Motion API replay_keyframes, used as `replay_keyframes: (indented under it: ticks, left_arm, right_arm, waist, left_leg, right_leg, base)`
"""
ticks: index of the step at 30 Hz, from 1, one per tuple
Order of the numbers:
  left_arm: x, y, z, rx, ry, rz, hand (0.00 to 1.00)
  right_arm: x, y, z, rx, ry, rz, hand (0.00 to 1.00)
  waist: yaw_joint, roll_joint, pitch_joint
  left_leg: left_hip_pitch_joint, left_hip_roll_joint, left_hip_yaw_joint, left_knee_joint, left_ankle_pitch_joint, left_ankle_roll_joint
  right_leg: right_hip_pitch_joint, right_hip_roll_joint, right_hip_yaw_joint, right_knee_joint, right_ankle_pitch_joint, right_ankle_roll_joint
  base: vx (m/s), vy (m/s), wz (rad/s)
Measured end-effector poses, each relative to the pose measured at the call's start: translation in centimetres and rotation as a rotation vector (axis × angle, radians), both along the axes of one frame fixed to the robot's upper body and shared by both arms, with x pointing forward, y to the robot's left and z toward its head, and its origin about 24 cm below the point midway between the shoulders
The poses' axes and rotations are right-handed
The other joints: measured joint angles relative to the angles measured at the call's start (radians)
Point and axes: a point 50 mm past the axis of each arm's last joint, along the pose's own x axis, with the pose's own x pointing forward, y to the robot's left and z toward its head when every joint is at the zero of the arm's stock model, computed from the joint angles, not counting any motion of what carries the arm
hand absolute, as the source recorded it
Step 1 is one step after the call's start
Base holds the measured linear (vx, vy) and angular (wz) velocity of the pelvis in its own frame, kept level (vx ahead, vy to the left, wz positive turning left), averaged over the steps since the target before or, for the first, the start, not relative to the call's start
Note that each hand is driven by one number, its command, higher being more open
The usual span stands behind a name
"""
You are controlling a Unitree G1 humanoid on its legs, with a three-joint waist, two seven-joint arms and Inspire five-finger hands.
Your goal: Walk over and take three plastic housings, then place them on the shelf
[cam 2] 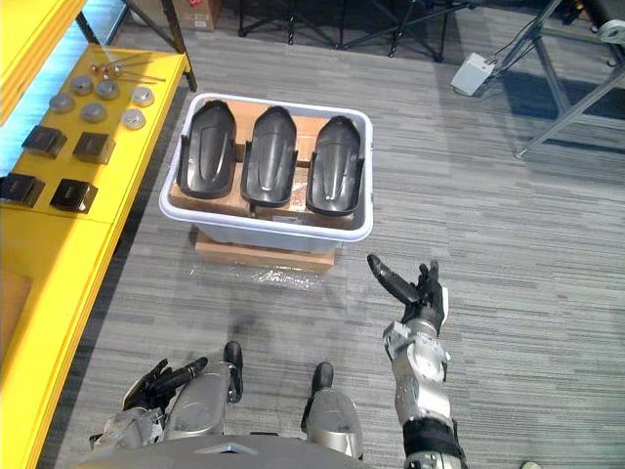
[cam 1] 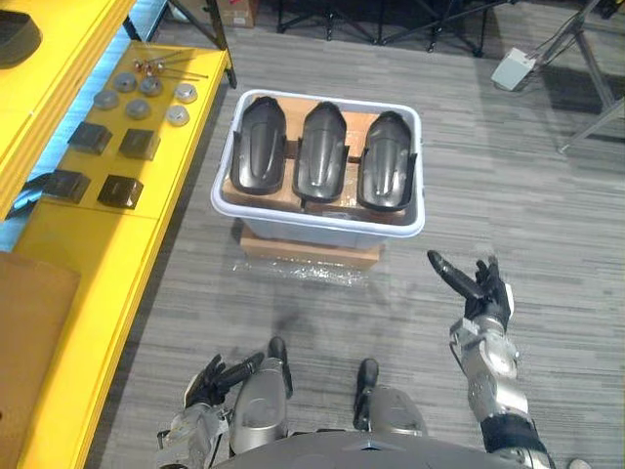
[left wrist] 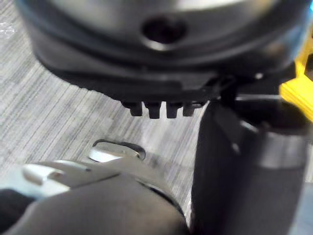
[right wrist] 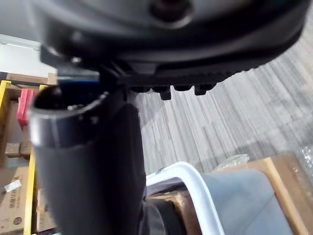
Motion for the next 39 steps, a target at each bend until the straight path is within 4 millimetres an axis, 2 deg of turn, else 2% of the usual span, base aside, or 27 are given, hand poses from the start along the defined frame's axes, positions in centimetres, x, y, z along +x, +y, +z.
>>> replay_keyframes:
  ticks: [1, 4, 6, 7, 9, 11, 13, 17, 19, 21, 23, 26, 28, 36, 39]
  left_arm:
    - [0.6, 0.0, 0.2, 0.001, -0.017, -0.001, 1.00]
    - [1.3, 0.1, 0.6, 0.005, -0.050, -0.004, 1.00]
    - [1.6, 0.1, 0.7, 0.002, -0.064, -0.003, 1.00]
    - [1.7, 0.1, 0.7, 0.002, -0.067, -0.003, 1.00]
    - [2.5, -0.1, 0.9, -0.006, -0.083, -0.003, 1.00]
    - [2.9, -0.3, 1.0, -0.024, -0.095, 0.010, 1.00]
    - [3.6, -0.6, 1.2, -0.038, -0.108, 0.011, 1.00]
    - [3.9, -1.3, 1.2, -0.060, -0.127, 0.011, 1.00]
    - [4.3, -1.9, 1.2, -0.075, -0.139, 0.001, 1.00]
    - [4.5, -2.4, 1.2, -0.097, -0.143, -0.001, 1.00]
    - [4.7, -3.0, 1.1, -0.112, -0.147, -0.010, 1.00]
    - [4.7, -3.5, 1.1, -0.127, -0.155, -0.012, 1.00]
    - [4.8, -3.9, 1.1, -0.142, -0.168, -0.013, 1.00]
    - [5.1, -4.4, 1.2, -0.180, -0.185, -0.010, 1.00]
    - [5.1, -4.5, 1.2, -0.193, -0.193, 0.004, 1.00]
  right_arm:
    - [1.2, -0.6, 1.2, -0.027, -0.031, 0.003, 1.00]
    - [3.5, -2.1, 4.1, -0.088, -0.101, -0.007, 1.00]
    - [5.6, -3.8, 7.2, -0.118, -0.165, -0.039, 1.00]
    - [6.1, -4.2, 8.0, -0.130, -0.174, -0.044, 1.00]
    - [7.5, -5.9, 10.9, -0.182, -0.193, -0.081, 1.00]
    - [8.4, -6.8, 12.6, -0.203, -0.185, -0.127, 1.00]
    - [8.7, -8.0, 13.5, -0.209, -0.150, -0.188, 1.00]
    - [9.1, -9.8, 15.1, -0.221, -0.108, -0.255, 1.00]
    - [9.1, -11.3, 17.3, -0.248, -0.109, -0.289, 1.00]
    - [9.2, -12.0, 18.6, -0.270, -0.097, -0.301, 1.00]
    - [9.0, -12.6, 19.0, -0.294, -0.074, -0.309, 1.00]
    - [9.4, -12.6, 19.6, -0.305, -0.050, -0.300, 1.00]
    - [9.4, -12.8, 20.6, -0.339, -0.045, -0.302, 1.00]
    - [9.8, -13.0, 22.0, -0.425, 0.075, -0.279, 1.00]
    - [9.8, -13.2, 21.5, -0.446, 0.166, -0.284, 1.00]
  waist:
    - [0.008, 0.000, 0.025]
    - [0.026, -0.001, 0.042]
    - [0.029, 0.002, 0.046]
    - [0.029, 0.003, 0.049]
    - [0.031, 0.015, 0.063]
    - [0.039, 0.023, 0.072]
    - [0.058, 0.036, 0.086]
    - [0.058, 0.062, 0.106]
    - [0.064, 0.097, 0.124]
    - [0.074, 0.118, 0.129]
    - [0.081, 0.135, 0.130]
    - [0.085, 0.143, 0.129]
    - [0.087, 0.160, 0.133]
    - [0.112, 0.177, 0.130]
    - [0.124, 0.178, 0.130]
  left_leg:
    - [-0.005, 0.000, -0.008, 0.004, -0.001, 0.002]
    - [-0.038, -0.001, -0.012, 0.008, 0.004, 0.012]
    - [-0.071, -0.005, -0.020, 0.017, 0.009, 0.018]
    - [-0.075, -0.006, -0.022, 0.017, 0.010, 0.019]
    - [-0.104, -0.017, -0.040, 0.023, 0.021, 0.026]
    - [-0.129, -0.020, -0.043, 0.029, 0.025, 0.029]
    - [-0.141, -0.022, -0.049, 0.036, 0.027, 0.031]
    - [-0.172, -0.045, -0.079, 0.050, 0.030, 0.037]
    - [-0.195, -0.056, -0.084, 0.059, 0.036, 0.045]
    - [-0.206, -0.062, -0.085, 0.069, 0.036, 0.046]
    - [-0.210, -0.071, -0.092, 0.072, 0.040, 0.050]
    - [-0.225, -0.082, -0.099, 0.076, 0.045, 0.049]
    - [-0.244, -0.086, -0.107, 0.089, 0.048, 0.048]
    - [-0.285, -0.090, -0.122, 0.105, 0.062, 0.039]
    - [-0.306, -0.092, -0.130, 0.106, 0.070, 0.033]
  right_leg:
    - [0.002, 0.002, -0.001, 0.001, 0.002, 0.001]
    - [-0.027, 0.003, -0.003, 0.001, 0.012, 0.000]
    - [-0.052, 0.001, -0.010, 0.005, 0.016, -0.002]
    - [-0.056, 0.000, -0.012, 0.007, 0.016, -0.002]
    - [-0.080, -0.008, -0.031, 0.026, 0.013, -0.005]
    - [-0.106, -0.011, -0.034, 0.039, 0.012, -0.007]
    - [-0.119, -0.013, -0.039, 0.055, 0.008, -0.009]
    - [-0.155, -0.033, -0.060, 0.122, -0.029, -0.005]
    - [-0.191, -0.052, -0.066, 0.175, -0.046, -0.005]
    - [-0.210, -0.063, -0.066, 0.203, -0.058, 0.000]
    - [-0.223, -0.076, -0.068, 0.239, -0.076, 0.002]
    - [-0.257, -0.095, -0.069, 0.299, -0.105, 0.001]
    - [-0.280, -0.104, -0.074, 0.337, -0.121, -0.002]
    - [-0.342, -0.123, -0.082, 0.425, -0.161, -0.017]
    - [-0.374, -0.137, -0.083, 0.466, -0.181, -0.022]
  base:
    - [-0.07, 0.019, 0.19]
    - [-0.08, 0.025, 0.06]
    - [-0.04, 0.030, 0.09]
    - [-0.02, 0.024, 0.15]
    - [-0.02, 0.024, 0.21]
    - [-0.01, 0.023, 0.11]
    - [-0.01, 0.014, 0.09]
    - [-0.03, 0.011, 0.25]
    - [-0.04, 0.018, 0.15]
    - [-0.05, 0.026, 0.07]
    - [-0.04, 0.010, 0.13]
    - [-0.05, -0.015, 0.13]
    - [-0.04, -0.018, 0.12]
    - [-0.05, -0.026, 0.08]
    - [-0.05, -0.035, 0.10]
